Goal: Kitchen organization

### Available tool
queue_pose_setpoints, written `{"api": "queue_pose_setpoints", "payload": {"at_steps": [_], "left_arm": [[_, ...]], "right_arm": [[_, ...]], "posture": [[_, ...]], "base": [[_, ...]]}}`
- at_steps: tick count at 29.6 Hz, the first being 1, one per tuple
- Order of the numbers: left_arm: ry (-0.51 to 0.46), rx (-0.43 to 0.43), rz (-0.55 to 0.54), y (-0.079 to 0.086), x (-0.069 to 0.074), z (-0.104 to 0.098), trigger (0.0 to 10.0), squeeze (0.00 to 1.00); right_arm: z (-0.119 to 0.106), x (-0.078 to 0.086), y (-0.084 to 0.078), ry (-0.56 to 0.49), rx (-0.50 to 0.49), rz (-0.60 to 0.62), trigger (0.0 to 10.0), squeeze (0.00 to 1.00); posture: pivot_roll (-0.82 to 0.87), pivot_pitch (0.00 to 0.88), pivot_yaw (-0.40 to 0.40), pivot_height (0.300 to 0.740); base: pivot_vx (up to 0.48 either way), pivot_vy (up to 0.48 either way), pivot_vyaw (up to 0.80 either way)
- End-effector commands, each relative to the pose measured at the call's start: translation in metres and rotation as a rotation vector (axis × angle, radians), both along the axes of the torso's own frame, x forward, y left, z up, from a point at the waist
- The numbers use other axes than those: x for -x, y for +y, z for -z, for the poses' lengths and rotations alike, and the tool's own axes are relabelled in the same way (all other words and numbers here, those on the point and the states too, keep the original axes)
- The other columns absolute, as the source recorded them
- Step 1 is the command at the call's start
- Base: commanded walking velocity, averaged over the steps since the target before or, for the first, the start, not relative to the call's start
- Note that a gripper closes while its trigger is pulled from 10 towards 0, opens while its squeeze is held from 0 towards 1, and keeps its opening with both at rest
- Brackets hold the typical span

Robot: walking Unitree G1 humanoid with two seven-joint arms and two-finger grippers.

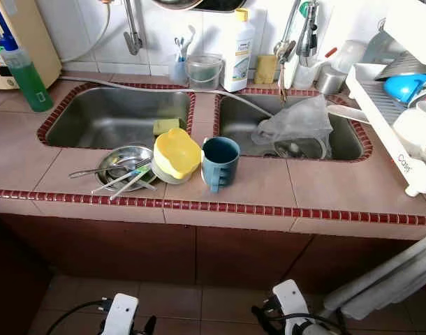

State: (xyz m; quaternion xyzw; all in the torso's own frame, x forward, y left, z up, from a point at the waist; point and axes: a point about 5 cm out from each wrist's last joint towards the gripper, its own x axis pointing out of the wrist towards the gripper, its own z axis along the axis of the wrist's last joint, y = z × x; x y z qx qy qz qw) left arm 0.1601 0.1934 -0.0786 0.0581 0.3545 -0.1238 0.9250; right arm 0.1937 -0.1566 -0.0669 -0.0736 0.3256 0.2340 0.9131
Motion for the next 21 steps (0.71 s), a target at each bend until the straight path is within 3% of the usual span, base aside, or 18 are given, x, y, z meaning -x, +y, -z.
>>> {"api": "queue_pose_setpoints", "payload": {"at_steps": [1,4,8,9,13,20,21], "left_arm": [[-0.031,0.015,0.065,-0.004,0.000,-0.003,10.0,0.00],[-0.098,0.040,0.186,-0.010,-0.006,-0.010,10.0,0.00],[-0.147,0.053,0.293,-0.014,-0.010,-0.017,10.0,0.00],[-0.182,0.046,0.383,-0.014,-0.013,-0.023,10.0,0.00],[-0.231,0.055,0.486,-0.010,-0.018,-0.033,10.0,0.00],[-0.328,0.173,0.685,-0.018,-0.020,-0.058,10.0,0.00],[-0.365,0.208,0.734,-0.019,-0.021,-0.071,10.0,0.00]], "right_arm": [[-0.007,-0.008,0.007,-0.051,-0.032,-0.057,10.0,0.00],[-0.019,-0.018,0.017,-0.132,-0.086,-0.168,10.0,0.00],[-0.026,-0.021,0.021,-0.166,-0.123,-0.251,10.0,0.00],[-0.030,-0.023,0.017,-0.172,-0.149,-0.303,10.0,0.00],[-0.042,-0.029,0.009,-0.202,-0.201,-0.405,10.0,0.00],[-0.067,-0.029,0.011,-0.230,-0.358,-0.602,10.0,0.00],[-0.078,-0.026,0.011,-0.238,-0.405,-0.662,10.0,0.00]], "posture": [[0.07,0.065,-0.003,0.740],[0.07,0.073,-0.015,0.740],[0.07,0.080,-0.021,0.740],[0.08,0.087,-0.030,0.740],[0.08,0.092,-0.030,0.740],[0.09,0.100,-0.032,0.740],[0.09,0.100,-0.032,0.740]], "base": [[0.000,0.000,0.00],[0.000,0.000,0.00],[0.000,0.000,0.00],[0.000,0.000,0.00],[0.000,0.000,0.00],[0.000,0.000,0.00],[0.000,0.000,0.00]]}}
